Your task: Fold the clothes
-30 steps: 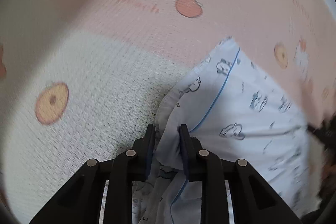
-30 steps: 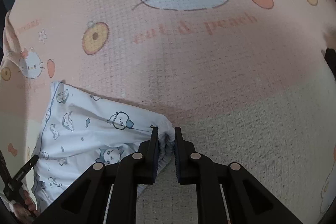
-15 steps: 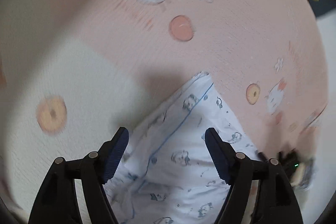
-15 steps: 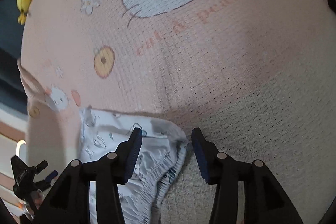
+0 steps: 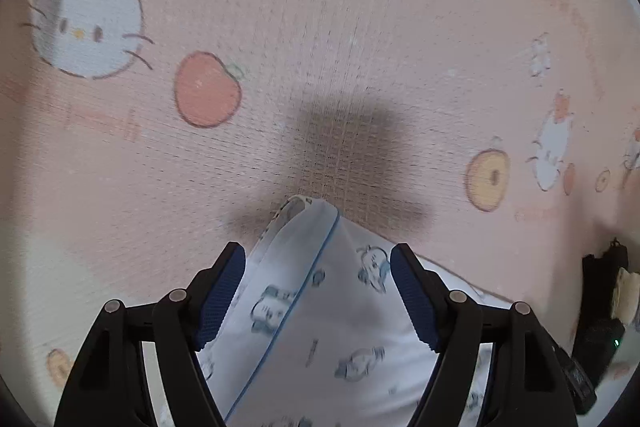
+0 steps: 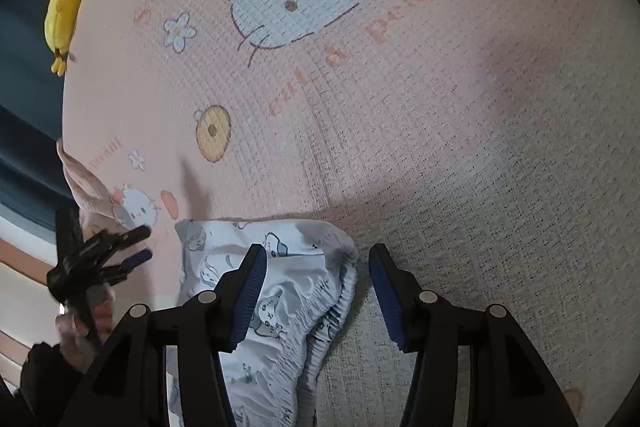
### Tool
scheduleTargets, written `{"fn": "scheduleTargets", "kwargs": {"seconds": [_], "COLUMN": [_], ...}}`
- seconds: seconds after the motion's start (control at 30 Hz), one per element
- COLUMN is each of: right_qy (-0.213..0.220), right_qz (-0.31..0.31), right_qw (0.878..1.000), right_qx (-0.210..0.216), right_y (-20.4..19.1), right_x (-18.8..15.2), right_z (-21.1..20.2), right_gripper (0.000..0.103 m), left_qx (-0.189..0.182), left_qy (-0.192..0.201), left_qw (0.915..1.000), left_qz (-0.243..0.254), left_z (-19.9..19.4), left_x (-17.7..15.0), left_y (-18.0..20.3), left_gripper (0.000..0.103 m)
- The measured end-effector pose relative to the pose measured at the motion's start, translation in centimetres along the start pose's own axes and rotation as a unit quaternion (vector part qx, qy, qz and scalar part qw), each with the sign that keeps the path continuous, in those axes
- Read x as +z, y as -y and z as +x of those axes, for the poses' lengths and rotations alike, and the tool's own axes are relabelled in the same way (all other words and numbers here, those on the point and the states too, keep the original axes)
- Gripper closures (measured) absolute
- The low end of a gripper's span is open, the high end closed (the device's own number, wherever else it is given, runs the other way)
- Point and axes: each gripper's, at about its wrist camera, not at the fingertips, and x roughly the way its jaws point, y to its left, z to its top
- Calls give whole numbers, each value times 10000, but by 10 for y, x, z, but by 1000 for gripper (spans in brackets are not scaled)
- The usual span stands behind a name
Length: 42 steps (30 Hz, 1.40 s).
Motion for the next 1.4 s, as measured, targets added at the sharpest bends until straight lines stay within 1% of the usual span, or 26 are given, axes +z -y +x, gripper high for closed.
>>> {"fn": "scheduleTargets", "kwargs": {"seconds": [0.13,0.23,0.33,0.4,0.43,0.47,0.5,0.53,0.57,0.63,0.67,0.77,0.9,0.97,1.0,1.07,1.17,1.23,1.3,1.33,1.37,1.4], "right_qy": [-29,-60,-90,-109,-109,-104,-105,-106,-107,-89,-78,20,286,305,287,100,-250,-271,-184,-107,-54,-16], "right_qz": [-512,-802,-1091,-1243,-1226,-1206,-1174,-1159,-1177,-1291,-1377,-1633,-1886,-1814,-1733,-1581,-1228,-1058,-984,-961,-933,-898], "right_qw": [9979,9950,9909,9882,9884,9886,9891,9893,9890,9865,9850,9802,9761,9780,9798,9828,9876,9905,9924,9929,9930,9933], "right_qx": [-387,-584,-781,-888,-889,-892,-881,-878,-892,-1006,-1039,-1117,-1037,-982,-952,-945,-946,-837,-715,-695,-718,-722], "right_y": [-18,-27,-35,-40,-41,-41,-39,-38,-37,-39,-41,-48,-60,-58,-55,-46,-27,-23,-24,-23,-23,-22], "right_x": [-2,-4,-6,-6,-5,-3,-1,2,6,11,12,14,21,25,27,29,29,29,30,30,30,30], "right_z": [6,10,15,18,21,23,23,25,27,33,34,34,30,29,29,32,43,41,36,33,31,30], "right_gripper": [51,51,51,54,59,64,68,74,82,93,93,95,95,95,95,95,94,92,89,82,72,69], "left_qx": [-195,-257,-76,-24,-2,47,116,184,203,189,196,168,-33,-97,-192,-496,-657,-801,-865,-891,-937,-946], "left_qy": [-36,-151,-271,-244,-226,-228,-245,-262,-216,-54,7,261,614,757,731,538,287,-24,-412,-576,-714,-776], "left_qw": [9994,9992,9996,9995,9992,9989,9986,9981,9979,9979,9979,9977,9972,9964,9966,9971,9974,9965,9945,9932,9916,9908], "left_qz": [-287,-253,4,213,321,402,464,526,573,622,611,597,421,378,330,191,-42,-246,-417,-486,-542,-583], "left_z": [15,25,34,38,40,43,46,50,51,50,49,39,18,8,6,7,17,28,40,45,49,50], "left_x": [-1,-3,-7,-10,-12,-13,-14,-16,-17,-19,-19,-18,-9,-3,-1,1,1,-1,-5,-8,-11,-14], "left_y": [-9,-8,-1,5,8,10,12,14,16,18,18,19,15,14,11,5,-3,-7,-9,-9,-11,-13], "left_gripper": [29,29,30,49,70,81,83,86,93,98,100,101,101,101,101,101,101,100,99,99,99,99]}}
